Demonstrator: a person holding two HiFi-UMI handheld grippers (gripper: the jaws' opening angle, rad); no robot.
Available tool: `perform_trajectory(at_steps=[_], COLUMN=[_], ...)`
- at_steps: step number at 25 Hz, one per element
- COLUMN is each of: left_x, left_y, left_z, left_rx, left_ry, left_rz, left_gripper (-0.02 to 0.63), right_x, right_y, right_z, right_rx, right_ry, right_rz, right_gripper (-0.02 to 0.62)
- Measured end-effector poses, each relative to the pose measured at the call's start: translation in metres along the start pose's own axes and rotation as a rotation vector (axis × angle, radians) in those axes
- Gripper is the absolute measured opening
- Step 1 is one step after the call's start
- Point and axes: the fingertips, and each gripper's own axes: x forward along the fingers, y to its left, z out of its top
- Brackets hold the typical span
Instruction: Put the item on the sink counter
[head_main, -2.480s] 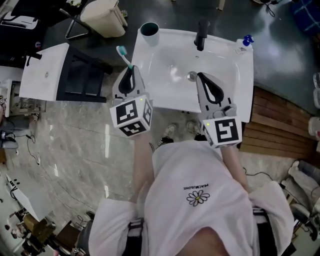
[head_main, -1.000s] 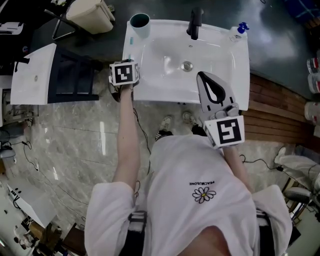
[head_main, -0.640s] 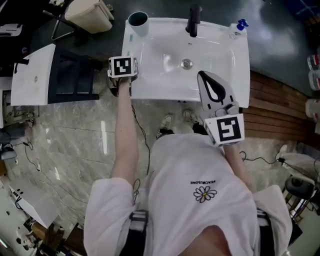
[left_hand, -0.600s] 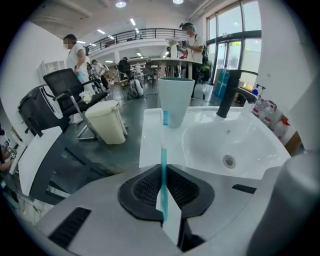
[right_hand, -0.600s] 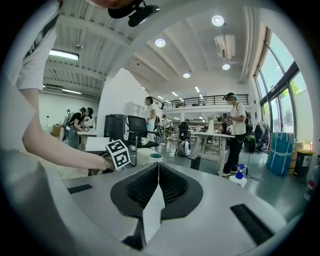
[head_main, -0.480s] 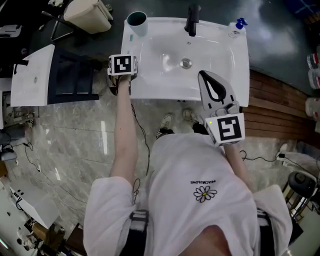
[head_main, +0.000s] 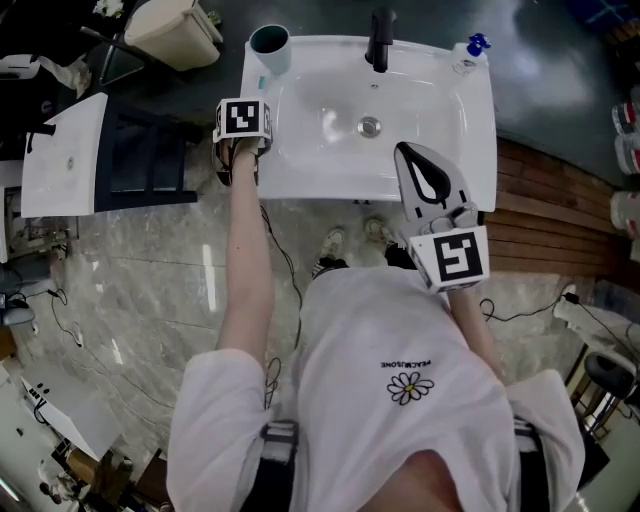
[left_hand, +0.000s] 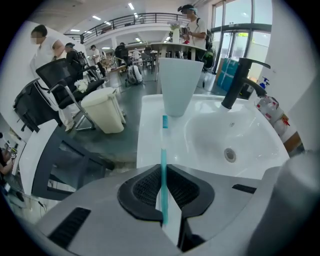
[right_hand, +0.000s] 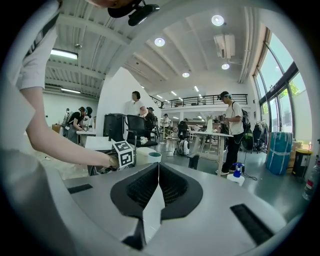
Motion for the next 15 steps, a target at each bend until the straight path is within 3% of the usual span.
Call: perform_trajectory(at_steps=[4, 9, 15], left_x=[0.0014, 0.0004, -0.0007], left_y=[-0.001, -0.0023, -0.0054], left_z=[0.0004, 0.0003, 0.0006], left_rx=[-0.001, 0.039, 0.014], left_ry=[0.015, 0.01, -0.019], left_rz=[-0.001, 0.021, 0.003], left_gripper=[0.04, 0.041, 0.053], right_x=[-0.0021, -0.0037, -0.0047], right_y=[-0.002, -0.0048, -0.0034], right_z=[-0.0042, -0.0067, -0.007], right_rx=[0.068, 0.039, 0.045], right_ry=[0.02, 0.051, 0.053], right_rz=[-0.01, -0.017, -0.012], right_gripper=[0.012, 0.012, 0.012])
